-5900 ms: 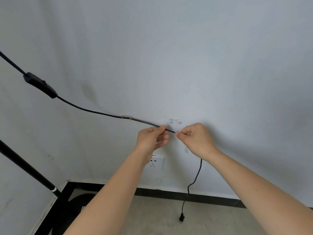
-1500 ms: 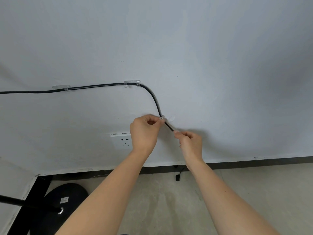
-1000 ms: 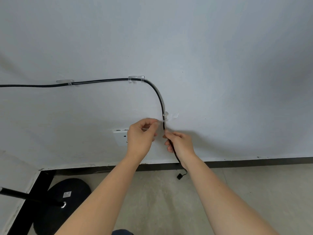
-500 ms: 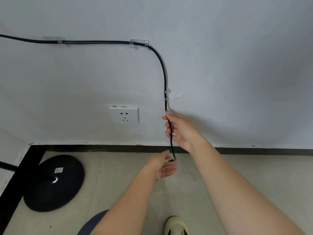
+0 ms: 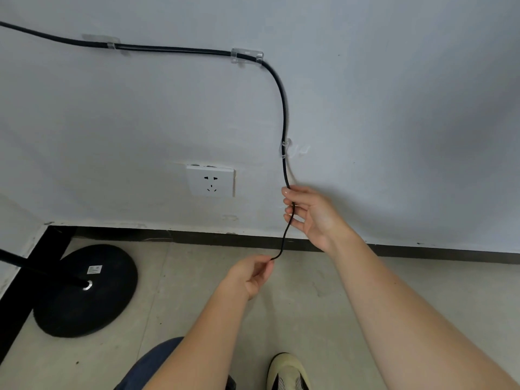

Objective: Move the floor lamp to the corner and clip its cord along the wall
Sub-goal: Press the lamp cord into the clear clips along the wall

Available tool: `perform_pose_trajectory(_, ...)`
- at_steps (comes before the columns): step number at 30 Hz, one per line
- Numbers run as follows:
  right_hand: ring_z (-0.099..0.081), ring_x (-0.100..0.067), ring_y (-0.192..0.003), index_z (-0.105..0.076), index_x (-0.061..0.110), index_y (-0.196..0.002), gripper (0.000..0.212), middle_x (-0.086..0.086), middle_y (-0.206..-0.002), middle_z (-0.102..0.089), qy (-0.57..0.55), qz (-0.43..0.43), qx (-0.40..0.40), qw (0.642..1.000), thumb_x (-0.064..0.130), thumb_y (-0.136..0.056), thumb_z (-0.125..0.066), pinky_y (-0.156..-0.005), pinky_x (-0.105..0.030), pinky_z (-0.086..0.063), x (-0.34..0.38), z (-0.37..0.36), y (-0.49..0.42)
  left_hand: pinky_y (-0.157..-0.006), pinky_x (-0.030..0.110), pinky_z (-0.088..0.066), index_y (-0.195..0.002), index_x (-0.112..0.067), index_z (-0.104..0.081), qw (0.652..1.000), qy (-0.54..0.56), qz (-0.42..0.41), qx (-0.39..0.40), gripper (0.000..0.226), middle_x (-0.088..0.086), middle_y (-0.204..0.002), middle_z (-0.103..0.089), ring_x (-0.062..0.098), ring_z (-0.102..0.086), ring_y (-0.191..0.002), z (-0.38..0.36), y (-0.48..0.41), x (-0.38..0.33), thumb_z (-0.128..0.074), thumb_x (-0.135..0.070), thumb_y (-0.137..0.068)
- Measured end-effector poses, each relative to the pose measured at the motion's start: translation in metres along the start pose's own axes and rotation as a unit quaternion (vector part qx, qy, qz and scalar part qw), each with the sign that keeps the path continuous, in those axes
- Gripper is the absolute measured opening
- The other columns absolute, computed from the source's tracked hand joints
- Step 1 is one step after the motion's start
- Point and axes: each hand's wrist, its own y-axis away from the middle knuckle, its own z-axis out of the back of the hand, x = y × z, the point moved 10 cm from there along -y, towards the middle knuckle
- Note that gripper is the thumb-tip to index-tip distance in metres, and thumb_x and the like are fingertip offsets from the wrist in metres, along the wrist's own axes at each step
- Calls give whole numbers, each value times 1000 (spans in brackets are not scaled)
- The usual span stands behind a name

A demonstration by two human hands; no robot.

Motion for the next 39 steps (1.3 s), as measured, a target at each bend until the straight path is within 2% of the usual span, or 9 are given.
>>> perform_pose_trajectory(4, -61, -12, -75, -70, 18, -87, 19, 2, -81, -67, 161, 19, -43, 986, 20, -71, -80, -80, -33, -51, -8, 1, 3, -45, 21, -54, -76, 4, -57, 999, -7, -52, -11, 11, 11, -43, -63, 14, -62, -36, 17, -2, -29, -58, 12, -84)
perform_pose_trajectory(10, -60, -17, -75, -69, 8, -95, 26, -4, -83, -64, 264, 24, -55, 963, 27, -78, -75, -69, -30, -50, -40, -16, -5, -44, 17, -55, -78, -5, -55, 991, -23, -134, -14, 18, 10, -64, -65, 10, -65, -42, 29, -10, -71, -61, 11, -82)
perform_pose_trajectory(13, -62, -20, -75, -66, 13, -85, 13, -5, -85, -65, 271, 46, -88, 958, 26, -85, -67, -78, -37, -53, -52, -19, -18, -46, 16, -55, -77, -5, -58, 985, -16, -171, -21, 16, 11, -74, -63, 13, -68, -53, 33, -17, -87, -63, 10, -81)
perform_pose_trajectory(15, -62, -19, -70, -66, 13, -85, 13, -4, -81, -65, 268, 57, -102, 956, 26, -85, -66, -71, -34, -53, -60, -20, -26, -47, 16, -54, -79, -4, -60, 982, -9, -185, -25, 14, 11, -75, -65, 15, -68, -61, 36, -22, -93, -65, 9, -80)
perform_pose_trajectory(18, -61, -13, -58, -67, 14, -79, 10, -3, -72, -65, 250, 72, -111, 959, 22, -84, -67, -58, -24, -48, -65, -21, -37, -48, 15, -55, -81, -3, -62, 982, 7, -190, -17, 12, 10, -74, -67, 12, -70, -58, 37, -30, -98, -65, 9, -80)
perform_pose_trajectory(25, -58, -12, -53, -65, 21, -63, 21, 0, -60, -64, 245, 122, -146, 951, 15, -83, -67, -56, -22, -46, -58, -13, -50, -56, 23, -58, -80, -3, -63, 984, 113, -138, 20, 5, 10, -68, -68, 13, -69, -52, 39, -43, -95, -64, -2, -85)
perform_pose_trajectory(29, -56, -10, -49, -66, 19, -64, 19, -1, -62, -65, 237, 123, -157, 951, 13, -81, -69, -56, -22, -46, -58, -5, -50, -54, 24, -57, -81, -1, -61, 979, 159, -129, 18, 11, 10, -79, -64, 16, -63, -69, 51, -46, -104, -59, -7, -90)
perform_pose_trajectory(35, -55, -13, -52, -68, 11, -70, 12, -7, -68, -65, 227, 130, -177, 949, 15, -82, -68, -56, -21, -48, -61, 2, -49, -55, 21, -57, -93, -3, -58, 978, 136, -157, -4, 5, 10, -83, -66, 18, -65, -73, 62, -51, -113, -60, -5, -89)
perform_pose_trajectory(39, -59, -10, -53, -67, 13, -81, 11, -7, -77, -66, 201, 55, -137, 968, 23, -80, -72, -55, -22, -48, -86, -2, -51, -49, 18, -57, -91, -2, -58, 976, 131, -175, 2, 6, 10, -85, -66, 19, -68, -76, 59, -52, -115, -63, -2, -86)
